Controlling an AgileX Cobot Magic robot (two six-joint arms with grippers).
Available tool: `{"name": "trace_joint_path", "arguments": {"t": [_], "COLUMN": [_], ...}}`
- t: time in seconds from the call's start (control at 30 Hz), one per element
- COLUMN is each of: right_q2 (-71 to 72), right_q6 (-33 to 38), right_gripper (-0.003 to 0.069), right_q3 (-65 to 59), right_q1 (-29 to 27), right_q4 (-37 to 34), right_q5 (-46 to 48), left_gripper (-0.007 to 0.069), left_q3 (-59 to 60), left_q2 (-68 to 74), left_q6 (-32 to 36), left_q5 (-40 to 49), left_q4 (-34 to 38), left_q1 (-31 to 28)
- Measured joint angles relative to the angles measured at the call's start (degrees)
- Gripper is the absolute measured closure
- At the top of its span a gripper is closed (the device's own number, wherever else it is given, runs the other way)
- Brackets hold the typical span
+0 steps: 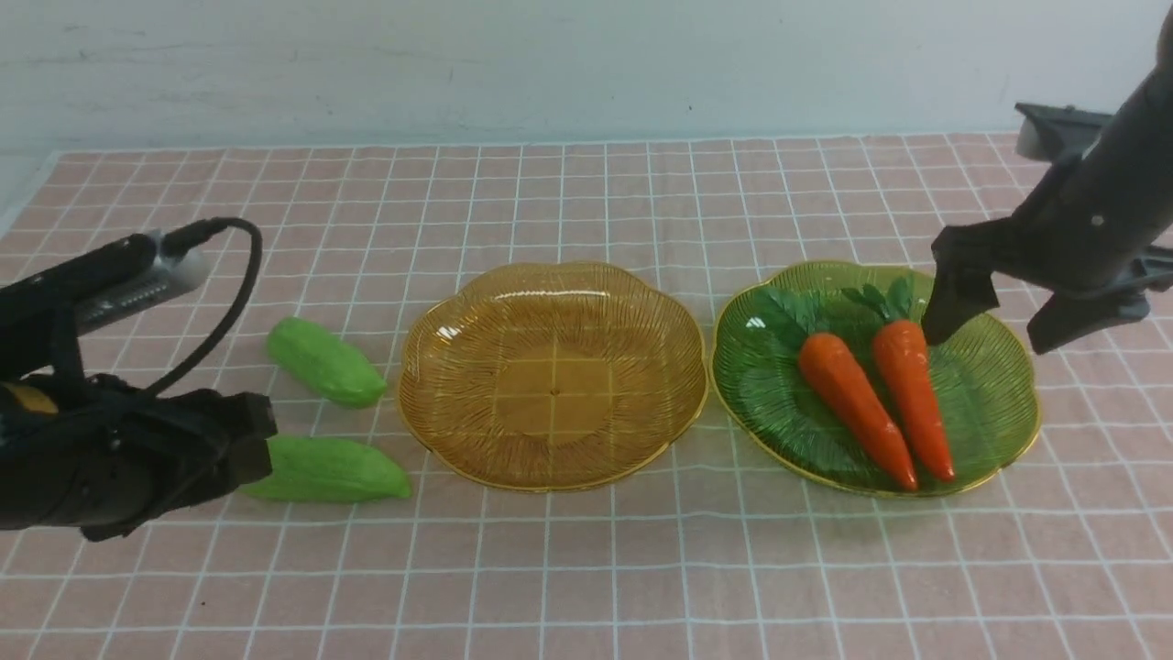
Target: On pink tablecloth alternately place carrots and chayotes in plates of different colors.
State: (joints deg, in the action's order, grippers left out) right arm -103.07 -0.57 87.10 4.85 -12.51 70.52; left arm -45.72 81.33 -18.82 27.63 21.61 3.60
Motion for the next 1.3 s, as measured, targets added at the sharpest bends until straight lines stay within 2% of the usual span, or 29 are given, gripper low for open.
{"name": "trace_joint_path", "arguments": {"t": [0.13,0.2,0.37,0.6,0.83,0.97,1.2,1.3], "right_q2": [0.0,0.0,0.0,0.0,0.0,0.0,0.0,0.0], "right_q6": [0.6,0.9,1.2,1.2,1.2,1.3,1.3,1.3], "right_gripper": [0.0087,0.0088,0.0089,0.009,0.009,0.009,0.009,0.009], "right_q3": [0.0,0.0,0.0,0.0,0.0,0.0,0.0,0.0], "right_q1": [0.0,0.0,0.0,0.0,0.0,0.0,0.0,0.0], "right_q4": [0.0,0.0,0.0,0.0,0.0,0.0,0.0,0.0], "right_q5": [0.1,0.1,0.1,0.1,0.1,0.1,0.1,0.1], "left_gripper": [0.0034,0.0013,0.0007,0.001,0.0083,0.0188,0.0302,0.0314], "left_q3": [-3.1,-4.0,-4.6,-4.7,-4.7,-4.8,-5.1,-6.9], "left_q2": [6.2,8.2,12.8,17.2,18.7,18.7,15.1,11.7], "left_q6": [-2.6,-3.6,-7.0,-8.1,-6.9,-4.7,4.4,8.7], "left_q5": [-1.2,-1.3,-3.3,-6.4,-8.0,-6.8,-1.5,2.8], "left_q4": [3.1,3.8,7.5,11.0,11.6,11.6,11.6,11.6], "left_q1": [0.0,0.0,0.0,0.0,0.0,0.0,-1.0,-2.3]}}
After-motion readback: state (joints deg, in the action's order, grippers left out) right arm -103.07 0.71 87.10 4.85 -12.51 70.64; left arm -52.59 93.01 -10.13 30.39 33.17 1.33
